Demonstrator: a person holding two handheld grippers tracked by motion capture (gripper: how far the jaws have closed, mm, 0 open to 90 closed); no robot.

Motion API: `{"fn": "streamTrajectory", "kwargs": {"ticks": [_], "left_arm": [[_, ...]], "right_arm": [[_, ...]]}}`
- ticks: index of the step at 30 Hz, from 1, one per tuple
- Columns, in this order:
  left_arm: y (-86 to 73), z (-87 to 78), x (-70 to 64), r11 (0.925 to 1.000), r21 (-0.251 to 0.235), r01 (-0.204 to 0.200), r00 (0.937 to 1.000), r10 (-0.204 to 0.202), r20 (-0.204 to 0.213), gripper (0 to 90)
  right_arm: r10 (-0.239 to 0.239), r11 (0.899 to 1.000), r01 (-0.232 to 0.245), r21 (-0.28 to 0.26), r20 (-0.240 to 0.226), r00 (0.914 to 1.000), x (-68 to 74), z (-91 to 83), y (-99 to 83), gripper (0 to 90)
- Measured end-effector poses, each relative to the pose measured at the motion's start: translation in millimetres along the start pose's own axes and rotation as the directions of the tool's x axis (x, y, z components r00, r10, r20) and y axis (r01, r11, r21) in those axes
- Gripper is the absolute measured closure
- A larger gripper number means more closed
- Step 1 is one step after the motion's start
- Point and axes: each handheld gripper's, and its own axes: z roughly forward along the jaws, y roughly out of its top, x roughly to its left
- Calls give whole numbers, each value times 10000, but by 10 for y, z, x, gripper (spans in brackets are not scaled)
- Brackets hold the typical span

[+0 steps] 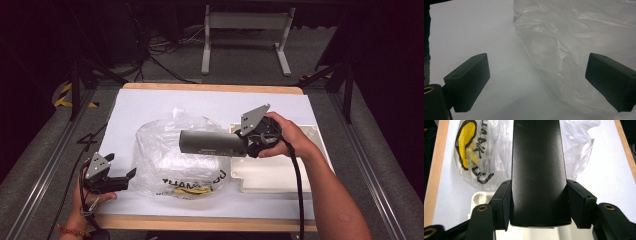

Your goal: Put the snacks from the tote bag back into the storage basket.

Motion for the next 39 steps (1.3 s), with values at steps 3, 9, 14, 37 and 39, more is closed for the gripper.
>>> {"fn": "streamTrajectory", "kwargs": {"ticks": [3, 9, 14, 37, 39], "left_arm": [[-1, 0, 1, 10000, -2, 40, 10000, -40, -4, 65], [1, 2, 0, 10000, 31, 1, 10000, -1, -33, 65], [1, 4, -2, 10000, 51, -12, 10000, 13, -23, 65], [3, 13, -9, 9999, 119, -39, 10000, 40, -54, 62], [3, 13, -8, 9999, 118, -35, 10000, 35, -55, 62]], "right_arm": [[88, 9999, -88, 73, 84, 9999, 8, -63, -63, 432], [211, 9998, -211, 5, 256, 9994, 17, -217, -218, 432], [346, 9994, -346, -3, 342, 9988, 27, -332, -356, 432], [1083, 9933, -1108, 323, 696, 9917, 97, -721, -944, 432], [1137, 9926, -1165, 354, 727, 9908, 99, -748, -995, 432]]}}
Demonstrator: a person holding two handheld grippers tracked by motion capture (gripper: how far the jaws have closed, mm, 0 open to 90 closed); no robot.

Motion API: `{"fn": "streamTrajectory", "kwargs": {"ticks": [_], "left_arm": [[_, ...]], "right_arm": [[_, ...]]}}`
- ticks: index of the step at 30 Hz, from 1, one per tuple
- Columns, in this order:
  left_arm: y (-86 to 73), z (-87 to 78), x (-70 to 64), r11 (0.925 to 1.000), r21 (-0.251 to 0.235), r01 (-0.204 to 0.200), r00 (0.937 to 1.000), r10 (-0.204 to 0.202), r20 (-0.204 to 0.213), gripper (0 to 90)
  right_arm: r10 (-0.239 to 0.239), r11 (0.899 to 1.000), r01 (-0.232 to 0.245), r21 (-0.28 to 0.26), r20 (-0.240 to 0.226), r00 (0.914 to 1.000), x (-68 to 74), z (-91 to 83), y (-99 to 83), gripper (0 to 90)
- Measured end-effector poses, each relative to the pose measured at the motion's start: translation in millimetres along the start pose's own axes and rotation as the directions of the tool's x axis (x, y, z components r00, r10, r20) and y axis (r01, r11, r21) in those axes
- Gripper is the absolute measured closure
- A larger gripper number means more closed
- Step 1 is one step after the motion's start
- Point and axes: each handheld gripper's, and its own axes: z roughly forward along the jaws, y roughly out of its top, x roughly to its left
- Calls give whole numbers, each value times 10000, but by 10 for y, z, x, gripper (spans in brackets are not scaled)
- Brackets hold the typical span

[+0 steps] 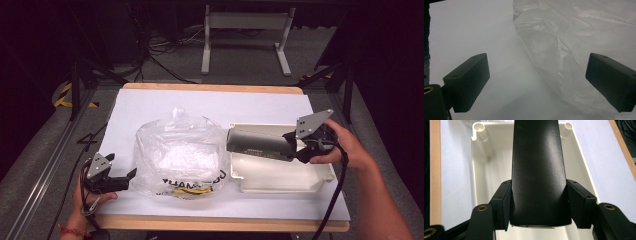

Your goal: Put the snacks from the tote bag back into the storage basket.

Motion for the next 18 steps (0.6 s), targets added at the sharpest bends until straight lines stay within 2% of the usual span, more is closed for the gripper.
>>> {"fn": "streamTrajectory", "kwargs": {"ticks": [8, 18], "left_arm": [[2, 3, -2, 10000, 52, -17, 10000, 17, -30, 61], [2, 7, -6, 9999, 88, -60, 10000, 60, -9, 60]], "right_arm": [[269, 9992, -266, 305, -83, 9996, -20, -49, -197, 432], [256, 9946, -191, 1017, -631, 9977, -74, 132, -283, 432]]}}
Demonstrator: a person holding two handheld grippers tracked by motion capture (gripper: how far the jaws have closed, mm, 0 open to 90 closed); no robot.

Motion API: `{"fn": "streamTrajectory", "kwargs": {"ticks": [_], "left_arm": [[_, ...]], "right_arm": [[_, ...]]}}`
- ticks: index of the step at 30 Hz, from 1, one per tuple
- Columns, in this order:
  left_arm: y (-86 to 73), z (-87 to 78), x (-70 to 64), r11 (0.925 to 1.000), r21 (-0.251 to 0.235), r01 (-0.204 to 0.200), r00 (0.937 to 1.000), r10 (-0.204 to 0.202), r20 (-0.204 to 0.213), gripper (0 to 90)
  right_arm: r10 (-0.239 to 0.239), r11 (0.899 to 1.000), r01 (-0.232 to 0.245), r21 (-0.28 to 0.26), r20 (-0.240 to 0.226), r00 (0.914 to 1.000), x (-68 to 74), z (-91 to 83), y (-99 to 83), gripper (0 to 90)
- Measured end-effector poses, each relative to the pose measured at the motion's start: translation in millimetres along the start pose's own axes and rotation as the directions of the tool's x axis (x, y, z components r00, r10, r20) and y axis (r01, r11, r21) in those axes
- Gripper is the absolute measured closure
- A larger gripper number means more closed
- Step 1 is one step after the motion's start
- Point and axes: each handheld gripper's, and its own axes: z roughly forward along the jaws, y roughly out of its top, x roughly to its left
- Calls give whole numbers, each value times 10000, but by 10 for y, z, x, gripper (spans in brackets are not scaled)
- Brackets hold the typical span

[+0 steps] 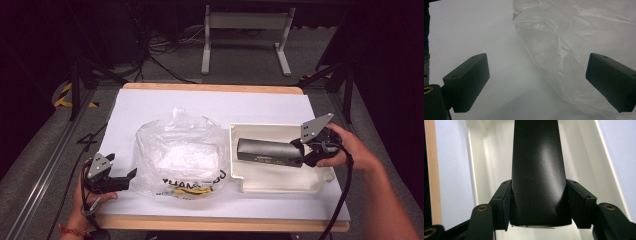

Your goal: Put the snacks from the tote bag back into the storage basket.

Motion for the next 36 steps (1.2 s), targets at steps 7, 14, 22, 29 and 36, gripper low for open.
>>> {"fn": "streamTrajectory", "kwargs": {"ticks": [7, 14, 22, 29, 36], "left_arm": [[-1, -4, -9, 10000, -33, -64, 10000, 64, -18, 60], [-2, -3, -10, 10000, -20, -72, 10000, 71, -28, 60], [-1, -1, -12, 9999, -1, -111, 9999, 111, -70, 60], [0, 1, -15, 9999, 10, -115, 9999, 115, -47, 60], [-3, -2, -16, 9999, -41, -105, 9999, 105, -41, 60]], "right_arm": [[-69, 9987, 86, 504, -335, 9994, -70, 155, -15, 431], [-56, 9981, 97, 604, -679, 9977, -128, 235, -81, 431], [-290, 9969, 356, 698, -941, 9951, -156, 296, -141, 429], [-368, 9904, 501, 1291, -1030, 9940, -177, 348, -138, 428], [-417, 9811, 590, 1842, -962, 9945, -192, 426, -104, 427]]}}
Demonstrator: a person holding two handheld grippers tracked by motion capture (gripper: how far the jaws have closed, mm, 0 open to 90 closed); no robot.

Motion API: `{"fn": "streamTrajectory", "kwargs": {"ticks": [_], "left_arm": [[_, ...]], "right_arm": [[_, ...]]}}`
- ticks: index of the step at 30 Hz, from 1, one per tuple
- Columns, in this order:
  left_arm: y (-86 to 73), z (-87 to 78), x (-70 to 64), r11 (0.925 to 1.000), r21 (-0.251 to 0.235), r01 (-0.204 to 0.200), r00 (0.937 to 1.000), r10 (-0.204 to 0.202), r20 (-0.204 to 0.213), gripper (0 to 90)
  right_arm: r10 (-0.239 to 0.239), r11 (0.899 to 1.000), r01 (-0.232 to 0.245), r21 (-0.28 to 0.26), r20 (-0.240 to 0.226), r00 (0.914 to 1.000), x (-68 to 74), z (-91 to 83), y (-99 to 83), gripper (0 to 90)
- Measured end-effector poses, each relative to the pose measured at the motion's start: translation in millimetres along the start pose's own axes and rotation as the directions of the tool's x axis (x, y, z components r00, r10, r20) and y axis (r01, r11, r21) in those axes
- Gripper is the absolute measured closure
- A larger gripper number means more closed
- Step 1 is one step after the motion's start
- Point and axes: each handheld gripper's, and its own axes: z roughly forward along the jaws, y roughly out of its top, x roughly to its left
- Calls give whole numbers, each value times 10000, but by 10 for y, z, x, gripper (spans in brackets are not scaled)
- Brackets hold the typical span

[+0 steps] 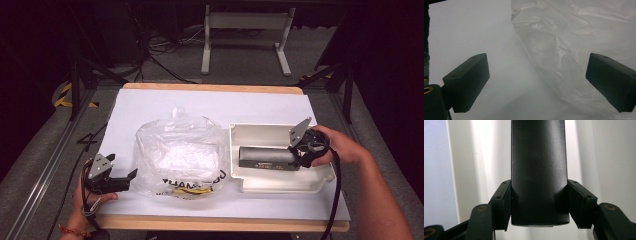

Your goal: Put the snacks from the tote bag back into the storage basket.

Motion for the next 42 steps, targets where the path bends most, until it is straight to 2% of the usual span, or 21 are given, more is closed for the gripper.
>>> {"fn": "streamTrajectory", "kwargs": {"ticks": [15, 18, 24, 30, 38, 42], "left_arm": [[0, -1, -5, 10000, 32, -35, 10000, 34, 38, 60], [0, -2, -6, 10000, 30, -47, 10000, 47, 37, 60], [0, -3, -8, 10000, 31, -71, 10000, 71, 54, 60], [0, -2, -7, 10000, 31, -53, 10000, 53, 57, 60], [-1, -3, -10, 10000, 12, -96, 9999, 96, 53, 60], [-2, -4, -8, 10000, -14, -61, 10000, 61, 56, 60]], "right_arm": [[-82, 9951, 62, 984, 194, 9998, -5, 125, 72, 424], [-131, 9965, 102, 828, 340, 9993, -5, 134, 75, 424], [-36, 9952, -3, 981, 392, 9992, 7, 137, 87, 418], [4, 9953, -70, 968, 682, 9977, 1, 125, 92, 395], [152, 9975, -213, 676, 885, 9960, 15, 111, 57, 387], [336, 9988, -370, 332, 985, 9946, 20, 100, 24, 383]]}}
